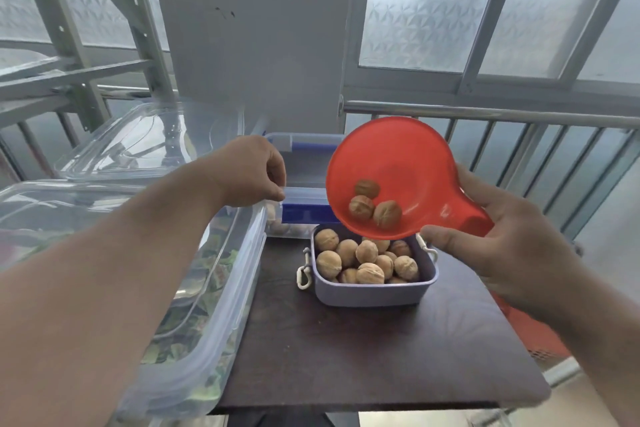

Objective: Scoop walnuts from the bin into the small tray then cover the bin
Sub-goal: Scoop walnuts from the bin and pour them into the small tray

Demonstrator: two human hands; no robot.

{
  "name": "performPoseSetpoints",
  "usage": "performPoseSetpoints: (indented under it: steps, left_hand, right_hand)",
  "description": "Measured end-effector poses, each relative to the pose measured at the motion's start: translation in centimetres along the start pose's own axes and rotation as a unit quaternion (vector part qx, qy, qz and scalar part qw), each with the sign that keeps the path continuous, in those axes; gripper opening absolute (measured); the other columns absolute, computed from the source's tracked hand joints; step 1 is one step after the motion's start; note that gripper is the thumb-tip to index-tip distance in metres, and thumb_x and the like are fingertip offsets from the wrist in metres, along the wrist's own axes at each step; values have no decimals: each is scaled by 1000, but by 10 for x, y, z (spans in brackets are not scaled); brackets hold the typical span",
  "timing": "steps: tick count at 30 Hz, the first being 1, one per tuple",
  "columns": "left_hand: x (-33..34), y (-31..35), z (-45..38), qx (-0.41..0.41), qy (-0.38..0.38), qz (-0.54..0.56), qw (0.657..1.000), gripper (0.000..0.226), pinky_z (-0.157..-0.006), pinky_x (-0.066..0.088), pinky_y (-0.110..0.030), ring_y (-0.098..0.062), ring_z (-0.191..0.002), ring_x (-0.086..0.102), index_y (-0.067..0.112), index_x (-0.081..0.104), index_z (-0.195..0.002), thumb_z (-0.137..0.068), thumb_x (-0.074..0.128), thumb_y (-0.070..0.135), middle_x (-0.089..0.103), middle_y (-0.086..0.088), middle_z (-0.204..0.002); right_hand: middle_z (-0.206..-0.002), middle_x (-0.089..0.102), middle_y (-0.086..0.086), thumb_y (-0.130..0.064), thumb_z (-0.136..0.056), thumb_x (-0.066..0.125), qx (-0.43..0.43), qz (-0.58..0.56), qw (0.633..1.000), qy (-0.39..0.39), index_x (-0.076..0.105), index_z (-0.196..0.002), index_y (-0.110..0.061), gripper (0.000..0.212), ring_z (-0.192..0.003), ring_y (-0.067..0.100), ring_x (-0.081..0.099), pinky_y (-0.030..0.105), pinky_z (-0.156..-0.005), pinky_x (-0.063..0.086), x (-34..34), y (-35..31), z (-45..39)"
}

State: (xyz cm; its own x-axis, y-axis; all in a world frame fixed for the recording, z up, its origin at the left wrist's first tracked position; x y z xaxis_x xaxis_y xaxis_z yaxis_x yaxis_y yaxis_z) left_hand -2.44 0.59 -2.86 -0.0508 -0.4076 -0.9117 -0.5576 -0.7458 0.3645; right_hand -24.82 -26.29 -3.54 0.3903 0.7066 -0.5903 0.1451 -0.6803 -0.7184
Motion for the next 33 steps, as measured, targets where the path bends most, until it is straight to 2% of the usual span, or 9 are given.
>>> performPoseSetpoints:
  steps: [1, 3, 9, 12, 14, 17, 23, 29, 33]
  left_hand:
    - [0, 0, 0, 0, 1, 0, 1000, 5, -73, 57, -26, -10, -76, 73, 19, 85, -84, -81, 89, 19, 78, 7, -77]
    - [0, 1, 0, -1, 2, 2, 1000, 4, -72, 55, -26, -9, -75, 72, 20, 86, -83, -81, 89, 20, 78, 8, -76]
    - [0, 2, 2, 0, 1, 3, 1000, 5, -62, 46, -21, -5, -71, 68, 22, 84, -80, -81, 89, 19, 73, 13, -71]
    - [0, 2, 2, -3, -1, 2, 1000, 6, -61, 45, -20, -3, -71, 67, 23, 84, -80, -81, 89, 19, 73, 14, -70]
    - [-1, 2, 1, -2, -2, 6, 1000, 7, -62, 46, -21, -5, -72, 69, 24, 84, -79, -80, 89, 19, 74, 13, -71]
    - [-1, 2, 1, 1, 1, 0, 1000, 5, -64, 47, -22, -7, -73, 70, 23, 85, -80, -80, 89, 21, 75, 11, -73]
    - [-2, 2, 1, 3, 1, -2, 1000, 5, -70, 51, -25, -10, -76, 72, 21, 87, -84, -80, 90, 22, 77, 8, -76]
    - [-1, 2, 1, 4, 2, -3, 1000, 4, -69, 50, -25, -10, -76, 71, 21, 86, -84, -81, 89, 22, 76, 9, -75]
    - [-1, 2, 1, 5, 2, -2, 1000, 4, -71, 52, -26, -12, -77, 72, 21, 87, -84, -81, 89, 22, 77, 7, -77]
  right_hand:
    - [-101, 76, -30, -34, -83, 87, -3, 26, 1000, 13, 40, -153, -55, 87, -91, -5, 72, 8, -79, 52, 4, 0, 7]
    - [-95, 76, -24, -39, -82, 86, -2, 69, 997, 30, 35, -156, -55, 91, -89, -10, 66, 2, -73, 45, 13, 3, 20]
    - [-68, 66, -6, -46, -83, 81, -24, 105, 992, 61, 22, -155, -67, 95, -70, 12, 63, 19, -70, 50, 35, 10, 47]
    - [-52, 48, -9, -46, -84, 78, -70, 191, 977, 61, 19, -164, -53, 99, -52, 16, 54, 31, -57, 51, 40, 8, 53]
    - [-53, 38, -16, -41, -83, 79, -84, 223, 970, 52, 21, -167, -41, 102, -45, 10, 47, 39, -49, 53, 42, 5, 53]
    - [-56, 39, -12, -36, -81, 81, -94, 257, 960, 58, 26, -167, -33, 102, -42, 22, 52, 43, -42, 52, 37, -1, 51]
    - [-66, 28, -16, -29, -77, 89, -77, 288, 954, 40, 34, -165, -25, 104, -45, 32, 55, 39, -42, 47, 32, -8, 47]
    - [-67, 32, -10, -21, -75, 90, -97, 296, 949, 47, 38, -163, -15, 103, -43, 32, 54, 41, -41, 47, 32, -8, 48]
    - [-66, 34, -8, -23, -74, 92, -94, 304, 947, 46, 39, -163, -18, 103, -43, 36, 55, 38, -40, 45, 33, -5, 48]
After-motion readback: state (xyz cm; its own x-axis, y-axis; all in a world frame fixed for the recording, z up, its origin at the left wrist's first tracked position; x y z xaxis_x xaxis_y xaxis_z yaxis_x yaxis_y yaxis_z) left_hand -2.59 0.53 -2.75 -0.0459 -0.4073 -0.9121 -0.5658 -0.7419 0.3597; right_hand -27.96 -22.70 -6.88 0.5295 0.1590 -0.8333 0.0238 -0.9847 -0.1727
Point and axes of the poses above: each hand's wrist, its own z-axis away from the middle knuckle, its own x-axis out of the palm, y = z × x, the point moved 1 cm from there along -z, towards the middle knuckle
